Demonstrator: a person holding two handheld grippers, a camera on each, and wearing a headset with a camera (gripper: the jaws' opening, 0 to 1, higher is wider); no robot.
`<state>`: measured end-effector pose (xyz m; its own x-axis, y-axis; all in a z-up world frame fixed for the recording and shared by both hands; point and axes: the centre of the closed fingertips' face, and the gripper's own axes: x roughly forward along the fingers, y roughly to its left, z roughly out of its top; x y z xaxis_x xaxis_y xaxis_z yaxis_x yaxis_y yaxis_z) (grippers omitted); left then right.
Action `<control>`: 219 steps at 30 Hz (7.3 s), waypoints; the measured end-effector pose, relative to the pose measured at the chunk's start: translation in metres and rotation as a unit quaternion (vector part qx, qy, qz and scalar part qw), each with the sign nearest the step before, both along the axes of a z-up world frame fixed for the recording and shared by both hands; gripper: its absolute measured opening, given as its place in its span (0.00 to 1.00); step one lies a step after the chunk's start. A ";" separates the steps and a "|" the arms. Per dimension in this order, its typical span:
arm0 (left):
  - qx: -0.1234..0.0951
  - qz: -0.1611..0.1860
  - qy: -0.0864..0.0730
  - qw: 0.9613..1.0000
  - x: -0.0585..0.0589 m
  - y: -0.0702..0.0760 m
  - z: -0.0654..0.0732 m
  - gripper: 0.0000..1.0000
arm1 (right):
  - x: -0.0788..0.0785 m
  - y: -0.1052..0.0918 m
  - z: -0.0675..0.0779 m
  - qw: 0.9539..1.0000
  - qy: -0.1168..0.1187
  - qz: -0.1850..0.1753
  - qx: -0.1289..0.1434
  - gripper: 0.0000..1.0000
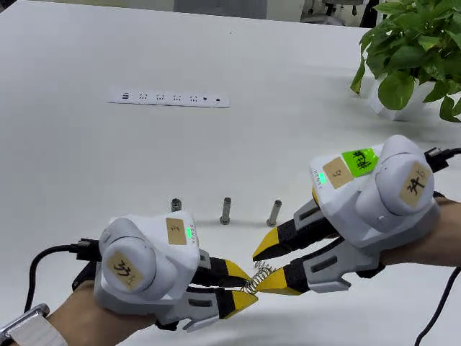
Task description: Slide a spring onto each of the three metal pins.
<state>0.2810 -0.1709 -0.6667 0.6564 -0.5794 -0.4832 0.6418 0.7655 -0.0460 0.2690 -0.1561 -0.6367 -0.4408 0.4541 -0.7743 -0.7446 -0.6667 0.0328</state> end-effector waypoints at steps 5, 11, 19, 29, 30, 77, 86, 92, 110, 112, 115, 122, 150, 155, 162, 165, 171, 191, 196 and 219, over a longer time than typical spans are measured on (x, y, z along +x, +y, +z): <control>-0.004 0.000 -0.002 1.000 0.002 -0.001 0.001 0.09 | -0.002 -0.001 -0.011 0.999 -0.015 0.021 -0.024 0.16; -0.002 -0.003 -0.005 1.000 0.001 -0.001 0.001 0.09 | -0.004 -0.002 -0.015 0.999 -0.015 0.032 -0.037 0.15; -0.004 -0.003 -0.008 1.000 0.002 -0.001 0.003 0.09 | -0.006 -0.003 -0.017 0.998 -0.015 0.035 -0.044 0.14; -0.005 -0.009 -0.003 1.000 0.001 -0.004 0.002 0.09 | -0.006 -0.005 -0.018 0.998 -0.013 0.032 -0.051 0.12; -0.007 -0.009 -0.001 1.000 0.000 -0.004 0.001 0.09 | -0.007 -0.005 -0.018 0.998 -0.013 0.032 -0.052 0.12; -0.018 0.260 -0.020 0.965 -0.013 0.117 -0.003 0.78 | 0.023 0.002 -0.021 0.996 -0.059 0.043 -0.057 0.12; -0.023 0.297 -0.035 0.954 -0.015 0.131 0.000 0.99 | 0.034 0.015 -0.016 0.993 -0.080 0.061 -0.058 0.12; -0.016 0.314 -0.035 0.949 -0.019 0.138 -0.003 1.00 | 0.053 0.034 -0.011 0.991 -0.104 0.069 -0.047 0.12; -0.022 0.319 -0.018 0.947 -0.027 0.138 -0.014 0.88 | 0.088 0.090 -0.012 0.979 -0.166 0.106 -0.052 0.12; -0.024 0.320 -0.017 0.947 -0.026 0.139 -0.013 0.87 | 0.087 0.093 -0.012 0.978 -0.167 0.109 -0.054 0.12; -0.029 0.325 -0.019 0.945 -0.026 0.141 -0.012 0.85 | 0.087 0.097 -0.014 0.977 -0.171 0.115 -0.057 0.12; -0.030 0.326 -0.020 0.945 -0.027 0.140 -0.011 0.79 | 0.088 0.104 -0.018 0.974 -0.181 0.123 -0.063 0.12; -0.040 0.332 -0.028 0.942 -0.025 0.141 -0.009 0.96 | 0.092 0.114 -0.037 0.963 -0.205 0.146 -0.097 0.12; -0.041 0.332 -0.026 0.942 -0.024 0.140 -0.008 0.98 | 0.092 0.114 -0.040 0.962 -0.206 0.151 -0.102 0.12; -0.044 0.330 -0.026 0.943 -0.024 0.139 -0.008 0.97 | 0.094 0.116 -0.045 0.961 -0.207 0.153 -0.106 0.12; -0.043 0.331 -0.024 0.942 -0.024 0.140 -0.009 0.97 | 0.094 0.116 -0.046 0.960 -0.208 0.154 -0.107 0.12; -0.046 0.331 -0.023 0.942 -0.025 0.140 -0.009 0.97 | 0.094 0.115 -0.051 0.958 -0.212 0.158 -0.115 0.12; -0.049 0.329 -0.018 0.943 -0.026 0.140 -0.013 0.97 | 0.092 0.116 -0.081 0.952 -0.219 0.170 -0.132 0.13; -0.050 0.329 -0.017 0.943 -0.025 0.140 -0.014 0.97 | 0.093 0.115 -0.087 0.951 -0.219 0.169 -0.137 0.13; -0.057 0.323 -0.015 0.944 -0.025 0.135 -0.013 0.95 | 0.094 0.112 -0.105 0.956 -0.211 0.150 -0.138 0.13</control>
<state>0.2562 -0.0357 -0.6798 0.9036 -0.0999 -0.4165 0.0441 0.9890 -0.1414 0.3629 -0.0440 -0.7413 -0.1412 0.1095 -0.9839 -0.5066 -0.8619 -0.0232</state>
